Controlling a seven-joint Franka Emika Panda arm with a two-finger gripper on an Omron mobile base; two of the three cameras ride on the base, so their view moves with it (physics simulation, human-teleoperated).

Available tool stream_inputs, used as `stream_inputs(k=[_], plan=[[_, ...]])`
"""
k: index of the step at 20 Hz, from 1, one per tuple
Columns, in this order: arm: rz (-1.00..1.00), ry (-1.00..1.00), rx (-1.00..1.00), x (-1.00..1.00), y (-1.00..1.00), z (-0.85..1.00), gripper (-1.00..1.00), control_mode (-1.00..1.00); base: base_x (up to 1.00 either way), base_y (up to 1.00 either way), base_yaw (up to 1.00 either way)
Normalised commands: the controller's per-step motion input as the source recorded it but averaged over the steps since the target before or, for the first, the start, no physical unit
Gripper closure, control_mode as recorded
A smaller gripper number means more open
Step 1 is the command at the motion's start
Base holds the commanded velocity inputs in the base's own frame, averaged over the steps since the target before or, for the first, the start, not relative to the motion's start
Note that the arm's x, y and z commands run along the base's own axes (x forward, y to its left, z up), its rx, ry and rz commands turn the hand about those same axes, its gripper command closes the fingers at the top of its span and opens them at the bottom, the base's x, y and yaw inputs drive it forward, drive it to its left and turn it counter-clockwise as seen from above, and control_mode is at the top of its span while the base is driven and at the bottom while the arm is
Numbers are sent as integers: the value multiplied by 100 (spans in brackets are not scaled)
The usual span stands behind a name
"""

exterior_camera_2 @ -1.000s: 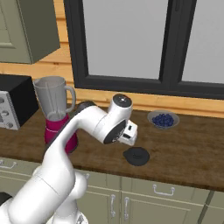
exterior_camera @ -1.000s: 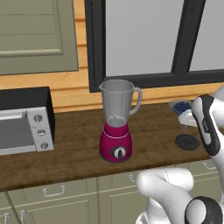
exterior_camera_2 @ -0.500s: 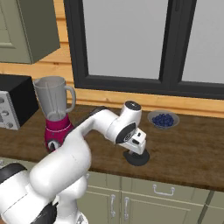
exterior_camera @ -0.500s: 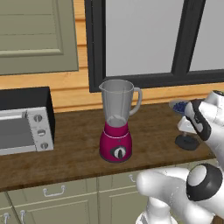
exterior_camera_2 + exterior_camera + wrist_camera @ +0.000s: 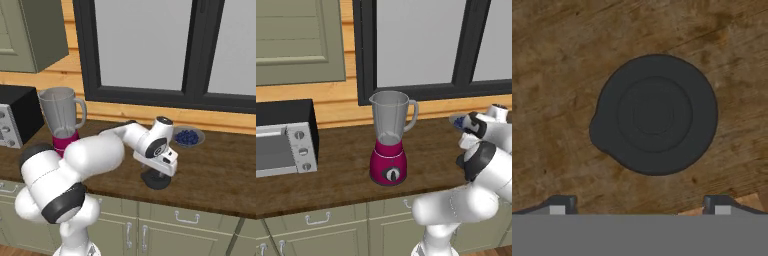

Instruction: Close the lid blender by securely placing the lid on top.

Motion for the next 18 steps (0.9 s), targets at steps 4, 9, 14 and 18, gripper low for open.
stream_inputs(k=[4, 9, 14, 18], plan=[[-1, 8, 0, 44, -14, -51, -100, -100, 0, 0, 0], [0, 3, 0, 30, -5, -38, -100, -100, 0, 0, 0], [0, 4, 0, 12, -4, -34, -100, -100, 0, 0, 0], [0, 0, -1, 16, 13, -26, -100, -100, 0, 0, 0]])
